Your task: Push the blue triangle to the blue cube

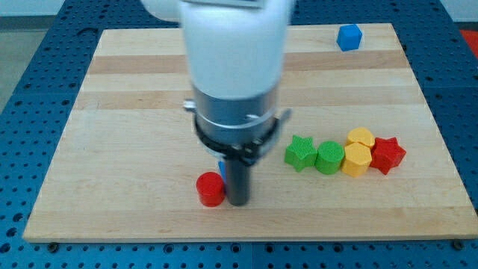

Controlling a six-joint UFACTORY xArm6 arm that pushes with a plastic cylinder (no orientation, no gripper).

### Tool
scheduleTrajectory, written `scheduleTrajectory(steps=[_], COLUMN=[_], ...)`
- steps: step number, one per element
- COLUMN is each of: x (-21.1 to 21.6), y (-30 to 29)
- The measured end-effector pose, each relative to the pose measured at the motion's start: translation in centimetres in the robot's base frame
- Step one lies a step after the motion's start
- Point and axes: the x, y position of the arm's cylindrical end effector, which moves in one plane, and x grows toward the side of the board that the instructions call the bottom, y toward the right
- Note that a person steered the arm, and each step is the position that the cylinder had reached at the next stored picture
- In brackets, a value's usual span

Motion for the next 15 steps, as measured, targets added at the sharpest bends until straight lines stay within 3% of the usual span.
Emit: scheduleTrajectory(steps=[2,4,6,7,10,12,13,14,15], x=[-7.8,-8.2,-16.1,-18.1,-13.8,-13.3,-9.7,-9.3,-12.6], y=[-2.7,-3.5,-1.7,0.1,1.0,6.6,4.2,5.4,7.9])
